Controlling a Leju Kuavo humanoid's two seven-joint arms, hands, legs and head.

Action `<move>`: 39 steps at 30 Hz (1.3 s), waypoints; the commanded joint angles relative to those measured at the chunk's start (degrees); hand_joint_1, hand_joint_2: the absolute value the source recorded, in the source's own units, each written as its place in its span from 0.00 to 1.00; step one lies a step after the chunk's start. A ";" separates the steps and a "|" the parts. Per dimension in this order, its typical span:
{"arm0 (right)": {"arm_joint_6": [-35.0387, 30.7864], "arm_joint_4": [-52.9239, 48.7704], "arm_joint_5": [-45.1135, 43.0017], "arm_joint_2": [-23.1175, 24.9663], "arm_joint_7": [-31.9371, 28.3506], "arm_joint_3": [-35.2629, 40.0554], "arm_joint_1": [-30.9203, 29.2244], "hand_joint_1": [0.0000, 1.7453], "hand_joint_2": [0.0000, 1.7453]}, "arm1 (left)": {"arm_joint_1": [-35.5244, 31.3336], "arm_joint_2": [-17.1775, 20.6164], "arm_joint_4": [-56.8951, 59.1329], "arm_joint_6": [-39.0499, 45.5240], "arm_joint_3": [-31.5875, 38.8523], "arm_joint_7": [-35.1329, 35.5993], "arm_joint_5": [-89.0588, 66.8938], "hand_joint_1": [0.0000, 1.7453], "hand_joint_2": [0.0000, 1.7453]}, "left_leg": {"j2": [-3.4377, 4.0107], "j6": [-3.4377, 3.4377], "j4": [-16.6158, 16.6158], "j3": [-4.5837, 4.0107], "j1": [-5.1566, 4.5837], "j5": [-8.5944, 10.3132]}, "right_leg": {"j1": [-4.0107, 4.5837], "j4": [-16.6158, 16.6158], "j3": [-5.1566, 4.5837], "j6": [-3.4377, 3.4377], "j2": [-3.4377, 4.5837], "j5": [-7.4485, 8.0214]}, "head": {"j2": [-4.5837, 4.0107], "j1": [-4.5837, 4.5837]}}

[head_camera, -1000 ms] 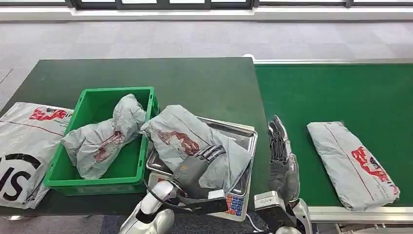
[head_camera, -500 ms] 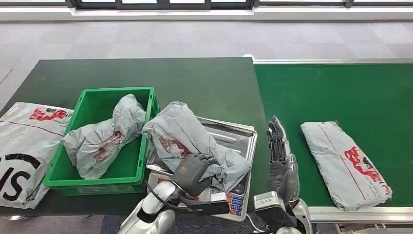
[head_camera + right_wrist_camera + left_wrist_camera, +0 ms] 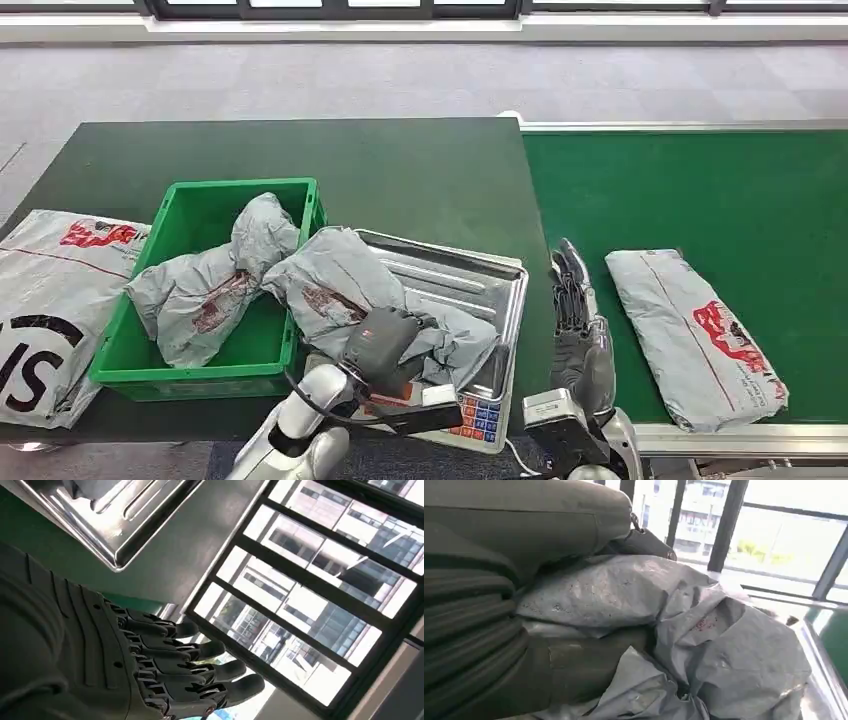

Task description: Moved the parcel from conveyor to table for the left to box.

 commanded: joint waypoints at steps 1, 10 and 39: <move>2.51 3.45 0.15 2.07 0.02 -1.54 -1.85 0.00 0.00 | -24.66 20.72 -10.41 12.26 -34.06 38.56 -26.63 1.00 1.00 | -0.09 -0.07 0.10 -0.21 0.05 0.07 | 0.07 0.13 -0.17 -0.09 -0.23 0.00 | 0.00 0.00; 2.31 8.30 -0.84 1.53 -1.32 -1.04 -4.73 0.00 0.00 | -45.15 19.96 -0.51 13.05 -53.46 50.68 -26.63 1.00 1.00 | -0.24 -0.08 -0.17 -0.43 0.10 0.63 | 0.11 -0.10 -0.21 -0.16 -0.51 0.42 | 0.00 0.00; 1.88 9.48 -1.13 0.99 -0.29 -1.92 -4.20 0.00 0.00 | -33.11 12.25 42.88 25.43 -7.67 31.24 -26.63 1.00 1.00 | 0.05 -0.24 -0.06 -0.50 0.10 0.72 | 0.10 0.08 -0.59 -0.21 -0.11 0.58 | 0.00 0.00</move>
